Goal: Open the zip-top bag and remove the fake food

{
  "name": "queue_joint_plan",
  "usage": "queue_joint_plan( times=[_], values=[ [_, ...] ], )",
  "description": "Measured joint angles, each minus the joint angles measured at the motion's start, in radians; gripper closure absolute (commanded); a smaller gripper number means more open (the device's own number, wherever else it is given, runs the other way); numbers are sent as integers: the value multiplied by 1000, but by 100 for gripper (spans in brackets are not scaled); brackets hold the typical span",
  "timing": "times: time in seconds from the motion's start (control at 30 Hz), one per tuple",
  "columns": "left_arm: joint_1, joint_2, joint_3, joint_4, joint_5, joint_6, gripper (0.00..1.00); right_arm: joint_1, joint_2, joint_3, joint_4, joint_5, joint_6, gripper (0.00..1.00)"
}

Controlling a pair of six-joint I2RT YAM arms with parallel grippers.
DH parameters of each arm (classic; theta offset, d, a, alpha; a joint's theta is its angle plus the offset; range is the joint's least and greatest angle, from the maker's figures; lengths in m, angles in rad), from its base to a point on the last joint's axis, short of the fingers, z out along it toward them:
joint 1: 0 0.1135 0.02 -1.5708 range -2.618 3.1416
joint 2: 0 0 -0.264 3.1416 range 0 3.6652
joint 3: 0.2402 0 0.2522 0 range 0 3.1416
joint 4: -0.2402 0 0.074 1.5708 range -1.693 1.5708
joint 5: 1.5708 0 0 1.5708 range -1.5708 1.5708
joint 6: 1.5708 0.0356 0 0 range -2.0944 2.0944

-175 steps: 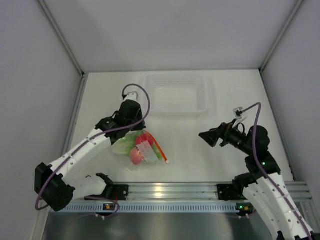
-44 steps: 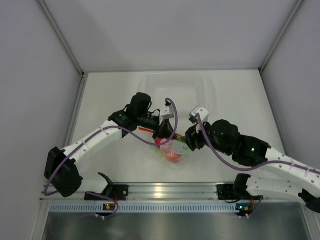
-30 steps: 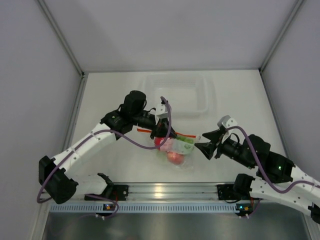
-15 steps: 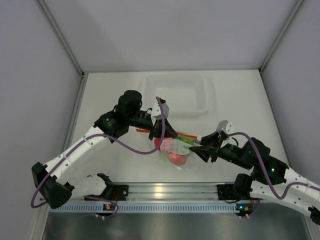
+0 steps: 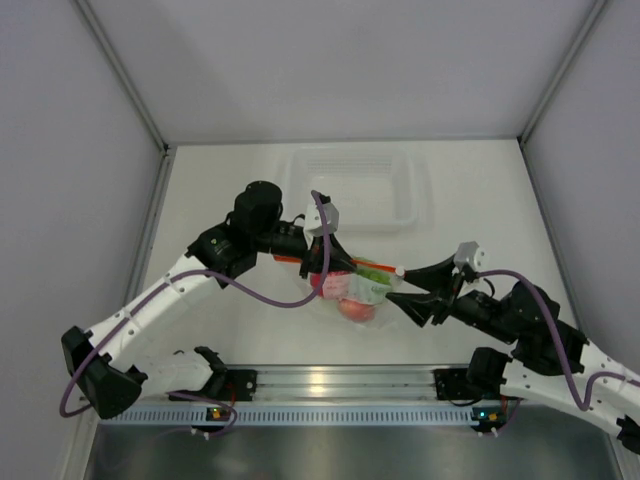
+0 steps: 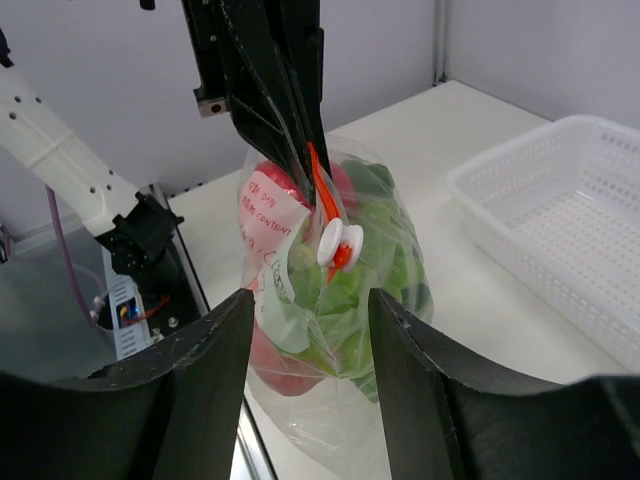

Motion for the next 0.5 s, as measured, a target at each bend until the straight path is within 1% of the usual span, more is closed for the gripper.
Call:
queue_joint_plan(
  times=[0.1,0.23,0.33,0.43,0.47,0.5],
  values=[
    [0,-6,-5,16,-3,-5,100,0,-22,5,5,25,8,52],
    [0,-8,-17,47,-2,-24,100,0,-6,20,10,51,12,56],
    [0,-11,-26,62,-2,-35,100,0,3,21,12,68,17,62],
    [0,-17,-32,74,-2,-43,100,0,3,21,21,78,21,76],
    [0,-19,-34,76,-2,-45,100,0,3,21,26,81,23,78],
    [0,-23,-35,80,-2,-47,100,0,3,21,31,82,24,77]
  ],
)
